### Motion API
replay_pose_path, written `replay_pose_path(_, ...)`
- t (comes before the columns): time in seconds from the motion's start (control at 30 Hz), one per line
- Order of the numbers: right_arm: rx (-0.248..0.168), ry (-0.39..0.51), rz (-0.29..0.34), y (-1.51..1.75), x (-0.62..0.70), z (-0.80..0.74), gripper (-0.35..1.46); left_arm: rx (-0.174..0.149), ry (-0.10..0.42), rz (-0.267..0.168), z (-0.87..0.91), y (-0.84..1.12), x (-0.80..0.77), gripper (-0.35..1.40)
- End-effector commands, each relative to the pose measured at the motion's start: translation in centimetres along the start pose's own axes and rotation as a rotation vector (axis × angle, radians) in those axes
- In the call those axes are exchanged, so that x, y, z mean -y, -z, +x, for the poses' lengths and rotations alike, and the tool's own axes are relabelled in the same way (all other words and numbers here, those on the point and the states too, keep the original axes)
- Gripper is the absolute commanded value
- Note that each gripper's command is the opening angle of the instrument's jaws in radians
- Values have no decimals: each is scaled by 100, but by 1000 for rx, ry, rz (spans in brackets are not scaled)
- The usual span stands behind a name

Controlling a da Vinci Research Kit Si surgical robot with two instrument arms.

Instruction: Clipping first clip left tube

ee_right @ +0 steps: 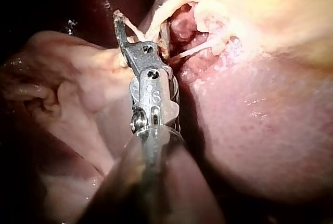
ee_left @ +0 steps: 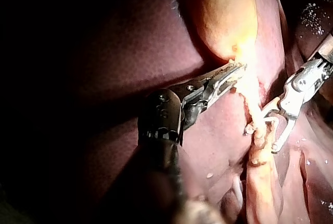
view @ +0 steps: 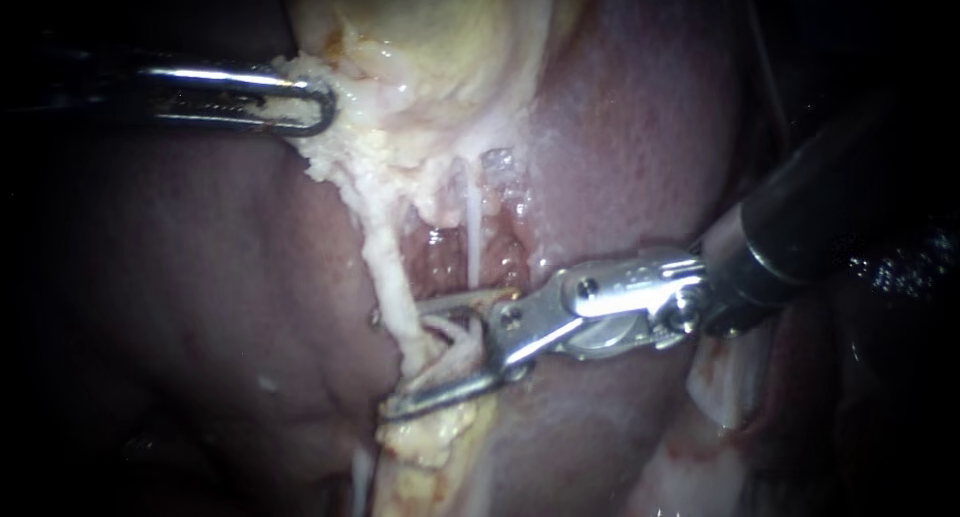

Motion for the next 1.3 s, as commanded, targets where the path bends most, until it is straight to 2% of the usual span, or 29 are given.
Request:
replay_pose_path(0.03,-2,-7,5,-1,4,1,49,0,0,0,0,0,0,-35)
replay_pose_path(0.23,-16,-24,47,-3,27,9,46,0,0,0,0,0,0,-35)
replay_pose_path(0.37,-14,-29,75,-4,34,12,43,0,0,0,0,0,0,-35)
replay_pose_path(0.47,-13,-44,88,-3,34,14,39,0,0,0,0,0,0,-35)
replay_pose_path(0.6,-14,-81,86,1,34,16,22,0,0,0,0,0,0,-35)
replay_pose_path(0.73,-15,-124,72,5,35,18,-7,0,0,0,0,0,1,-35)
replay_pose_path(0.83,-14,-172,73,8,35,18,-35,0,0,0,0,0,1,-35)
replay_pose_path(0.97,-13,-225,74,11,34,16,-35,0,0,0,0,0,1,-35)
replay_pose_path(1.3,-13,-224,74,11,33,14,-35,0,0,0,0,0,3,-35)
